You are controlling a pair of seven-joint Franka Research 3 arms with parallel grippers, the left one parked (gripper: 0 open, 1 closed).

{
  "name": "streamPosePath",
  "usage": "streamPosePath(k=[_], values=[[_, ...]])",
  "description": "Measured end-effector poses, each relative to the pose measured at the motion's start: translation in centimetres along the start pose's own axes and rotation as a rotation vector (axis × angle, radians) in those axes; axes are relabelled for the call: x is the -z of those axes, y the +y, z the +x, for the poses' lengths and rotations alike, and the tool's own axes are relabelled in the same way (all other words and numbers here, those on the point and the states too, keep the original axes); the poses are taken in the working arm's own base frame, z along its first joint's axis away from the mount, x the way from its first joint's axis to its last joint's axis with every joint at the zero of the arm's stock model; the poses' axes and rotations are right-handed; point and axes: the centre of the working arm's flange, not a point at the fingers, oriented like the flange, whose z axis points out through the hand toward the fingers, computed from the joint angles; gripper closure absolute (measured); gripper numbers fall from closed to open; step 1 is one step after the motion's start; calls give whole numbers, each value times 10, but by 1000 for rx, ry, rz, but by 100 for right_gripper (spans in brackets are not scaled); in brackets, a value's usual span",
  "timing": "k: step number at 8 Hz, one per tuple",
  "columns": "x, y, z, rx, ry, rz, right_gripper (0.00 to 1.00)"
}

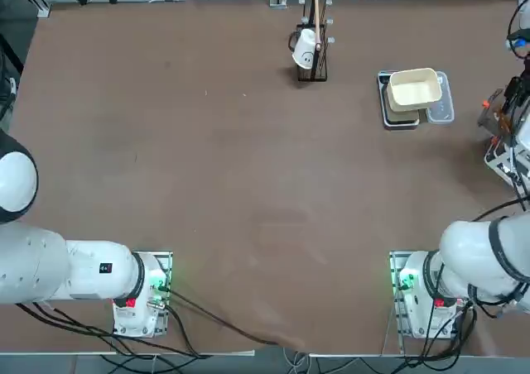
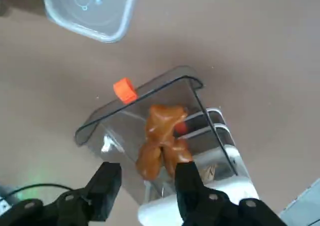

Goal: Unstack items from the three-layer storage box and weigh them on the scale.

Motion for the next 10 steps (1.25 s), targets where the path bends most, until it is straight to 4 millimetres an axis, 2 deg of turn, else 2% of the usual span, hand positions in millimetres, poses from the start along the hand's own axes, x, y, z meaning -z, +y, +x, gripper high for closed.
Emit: streamPosePath(k=[3, 6, 7, 9, 10], values=[[-23, 2, 3, -2, 47, -31, 31], [-50, 6, -6, -20, 65, -29, 31], [-53, 6, -6, -20, 66, -28, 32], [-51, 6, -6, -21, 69, -32, 49], [-49, 5, -5, -21, 71, -34, 52]])
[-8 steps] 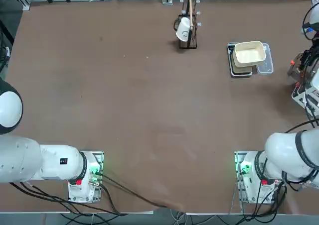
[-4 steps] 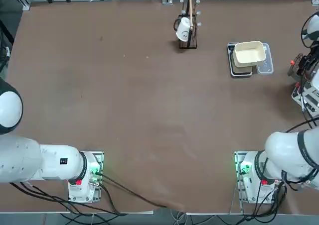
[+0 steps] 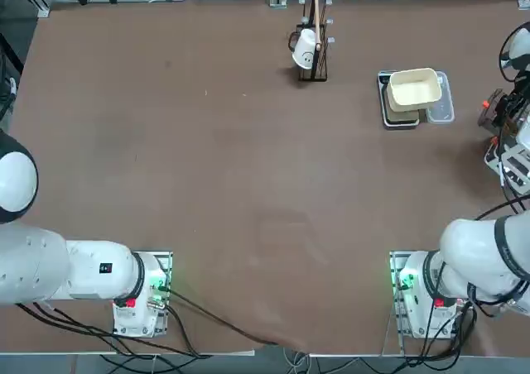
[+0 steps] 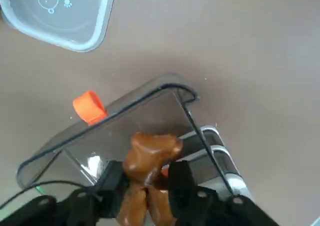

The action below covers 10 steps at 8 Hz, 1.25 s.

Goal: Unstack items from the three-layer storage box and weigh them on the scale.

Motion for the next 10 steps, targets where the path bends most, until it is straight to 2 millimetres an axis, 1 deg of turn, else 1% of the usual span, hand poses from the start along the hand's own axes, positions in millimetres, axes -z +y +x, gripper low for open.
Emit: streamPosePath(k=[1, 2, 3, 4, 8, 9, 10], values=[[1, -1, 2, 1, 2, 0, 52], [4, -2, 4, 1, 7, -4, 59], [12, -3, 9, -8, 14, -12, 63], [25, -6, 14, -28, 28, -7, 63], [95, -19, 35, -86, 92, 77, 63], [114, -29, 45, -108, 91, 97, 63], [130, -46, 60, -146, 83, 111, 63]])
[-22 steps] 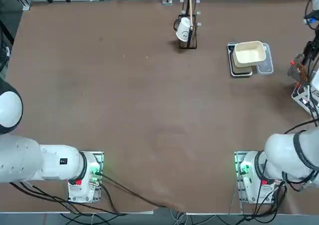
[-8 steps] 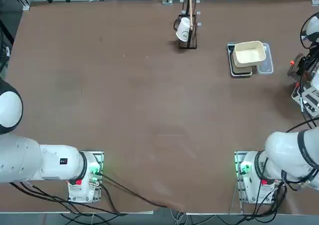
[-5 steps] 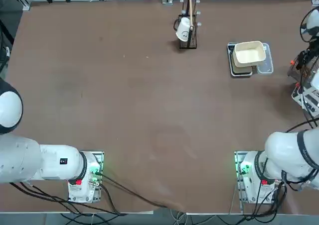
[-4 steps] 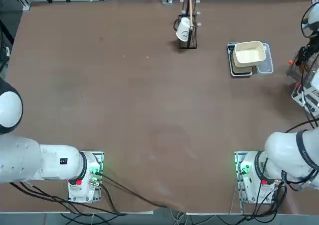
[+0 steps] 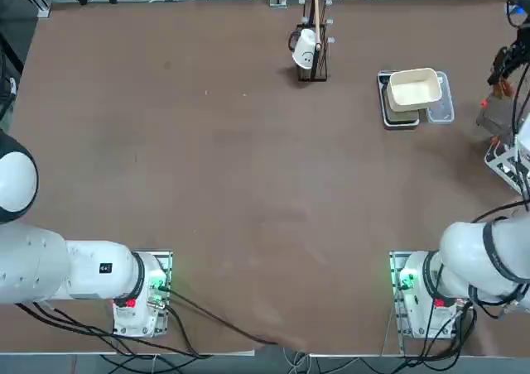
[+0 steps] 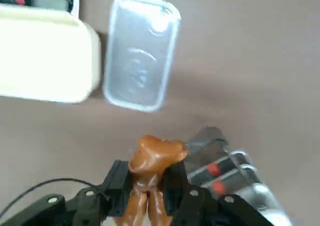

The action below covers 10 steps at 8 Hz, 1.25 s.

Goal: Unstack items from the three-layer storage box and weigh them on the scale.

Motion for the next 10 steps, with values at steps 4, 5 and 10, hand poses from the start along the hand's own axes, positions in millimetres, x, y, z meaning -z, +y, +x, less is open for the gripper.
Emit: streamPosePath(k=[4, 5, 10], values=[[-45, -122, 77, -234, -41, 156, 63], [-68, -138, 94, -262, -43, 162, 63], [-101, -169, 118, -278, -50, 147, 5]])
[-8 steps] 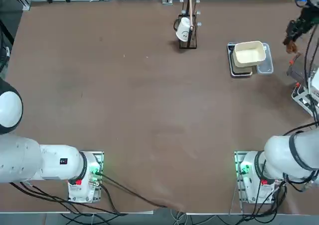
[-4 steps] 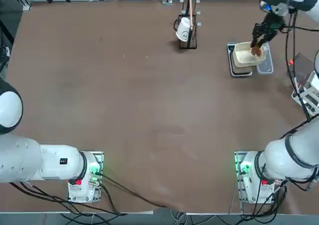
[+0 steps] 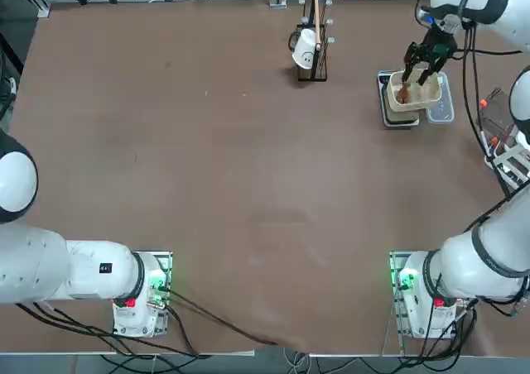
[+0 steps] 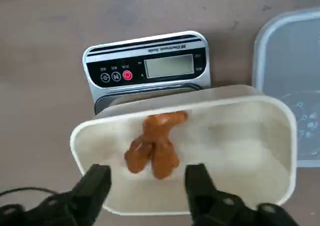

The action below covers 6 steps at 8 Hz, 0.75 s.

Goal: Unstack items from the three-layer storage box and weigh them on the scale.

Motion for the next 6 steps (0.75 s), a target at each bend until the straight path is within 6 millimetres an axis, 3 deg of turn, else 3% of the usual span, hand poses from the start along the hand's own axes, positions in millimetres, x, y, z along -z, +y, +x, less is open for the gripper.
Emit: streamPosePath(k=[1, 2, 4, 6], values=[[8, 6, -1, -1, 7, -10, 0], [20, 19, -5, 30, -1, -50, 9], [43, 68, -21, 176, -73, -187, 53], [50, 125, -34, 414, -135, -217, 95]])
